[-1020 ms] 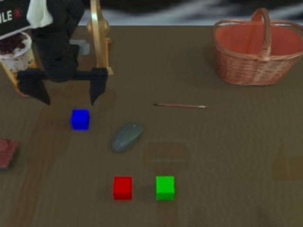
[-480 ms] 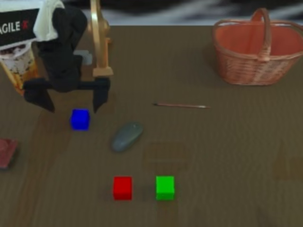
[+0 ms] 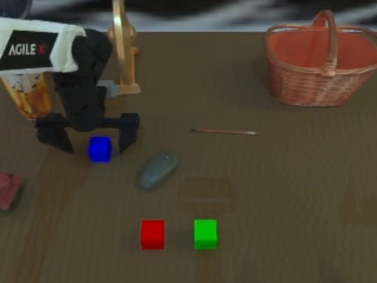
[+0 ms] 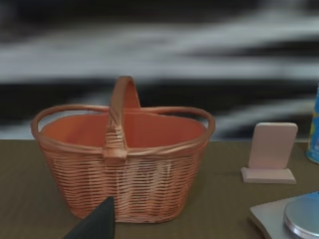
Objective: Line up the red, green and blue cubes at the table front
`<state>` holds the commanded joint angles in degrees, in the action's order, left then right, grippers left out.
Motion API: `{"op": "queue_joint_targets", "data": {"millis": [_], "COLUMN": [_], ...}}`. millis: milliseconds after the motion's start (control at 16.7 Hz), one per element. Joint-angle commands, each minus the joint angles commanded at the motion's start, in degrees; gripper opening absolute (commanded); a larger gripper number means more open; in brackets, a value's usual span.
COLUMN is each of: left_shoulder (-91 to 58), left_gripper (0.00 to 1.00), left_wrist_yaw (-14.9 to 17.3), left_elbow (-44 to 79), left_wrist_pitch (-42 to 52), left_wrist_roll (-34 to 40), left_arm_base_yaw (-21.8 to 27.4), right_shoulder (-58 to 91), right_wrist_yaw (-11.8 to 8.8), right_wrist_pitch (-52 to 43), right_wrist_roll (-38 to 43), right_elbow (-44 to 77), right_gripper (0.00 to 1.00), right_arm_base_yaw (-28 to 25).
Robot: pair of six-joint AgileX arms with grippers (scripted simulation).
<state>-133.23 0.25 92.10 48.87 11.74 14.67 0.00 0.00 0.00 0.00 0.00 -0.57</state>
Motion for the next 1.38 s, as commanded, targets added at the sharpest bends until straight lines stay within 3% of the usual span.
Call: {"op": "queue_joint_targets", "data": {"millis": [60, 840, 1380], "left_shoulder": [0.00, 0.00, 1.09], "left_gripper": [1.00, 0.02, 0.00], "left_wrist_yaw": [0.00, 0.00, -0.21], "left_elbow": [0.00, 0.00, 0.26], "left_wrist_pitch": [0.00, 0.00, 0.37], "left_wrist_roll": [0.00, 0.00, -0.17], "left_arm_base_yaw": [0.00, 0.00, -0.12], "right_shoulder": [0.00, 0.00, 0.00], "right_wrist_yaw": [0.00, 0.00, 0.00], "right_wrist_pitch": [0.00, 0.00, 0.00], "right_wrist_roll": [0.00, 0.00, 0.00], "right_elbow": [0.00, 0.00, 0.00], "right_gripper": [1.00, 1.00, 1.00], "right_arm_base_yaw": [0.00, 0.00, 0.00]}}
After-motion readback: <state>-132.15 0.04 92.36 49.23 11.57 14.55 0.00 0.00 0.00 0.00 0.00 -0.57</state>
